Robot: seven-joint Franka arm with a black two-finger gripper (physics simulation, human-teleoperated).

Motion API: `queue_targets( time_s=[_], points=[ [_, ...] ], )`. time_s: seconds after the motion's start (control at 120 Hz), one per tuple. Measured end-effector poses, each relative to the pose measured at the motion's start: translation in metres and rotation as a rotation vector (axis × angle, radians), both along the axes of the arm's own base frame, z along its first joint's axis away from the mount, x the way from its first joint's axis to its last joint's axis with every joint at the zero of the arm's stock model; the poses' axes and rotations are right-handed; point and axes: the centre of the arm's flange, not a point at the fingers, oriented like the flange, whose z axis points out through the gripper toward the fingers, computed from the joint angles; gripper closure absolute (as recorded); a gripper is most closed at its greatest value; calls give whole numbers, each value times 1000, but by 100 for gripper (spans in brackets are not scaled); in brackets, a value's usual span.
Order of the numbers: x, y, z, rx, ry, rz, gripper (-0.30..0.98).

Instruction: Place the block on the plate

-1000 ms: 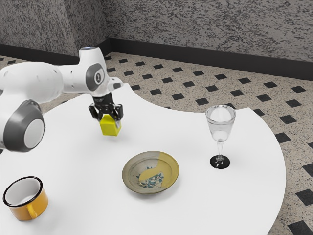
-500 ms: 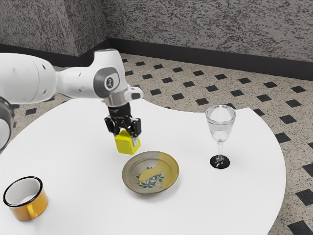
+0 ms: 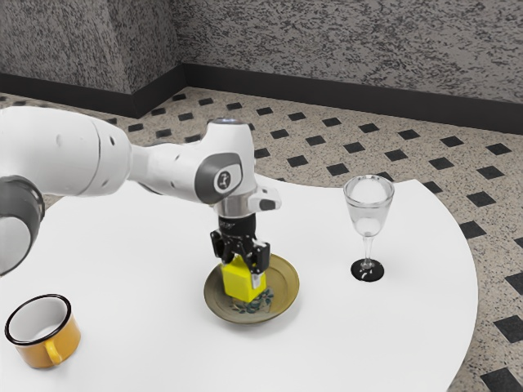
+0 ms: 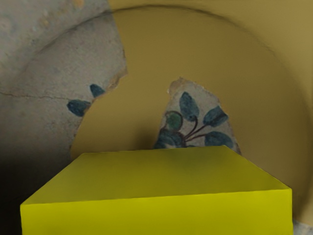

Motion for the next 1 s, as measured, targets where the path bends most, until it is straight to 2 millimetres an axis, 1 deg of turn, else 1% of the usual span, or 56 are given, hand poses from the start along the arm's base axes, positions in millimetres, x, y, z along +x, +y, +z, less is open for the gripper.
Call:
queue_targets(
  time_s=[0.067,0.1,0.25,0.308,0.4,0.525,0.6,0.675,0.733,0.8,0.9,1.0],
  points=[
    [2,-1,-10,6,0,0,31],
    [2,-1,-11,5,-4,0,27],
    [2,-9,-4,-4,-28,-7,14],
    [3,-9,4,-9,-43,-6,11],
    [2,-8,32,-26,-82,-5,7],
    [3,6,59,-26,-100,3,4],
    [9,30,86,-9,-130,22,3],
    [23,64,126,15,-166,52,2],
    [27,83,153,32,-183,61,1],
    [22,99,183,37,-202,64,1],
    [8,108,222,46,-237,43,1],
    [-4,110,245,47,-253,24,0]
  ],
)
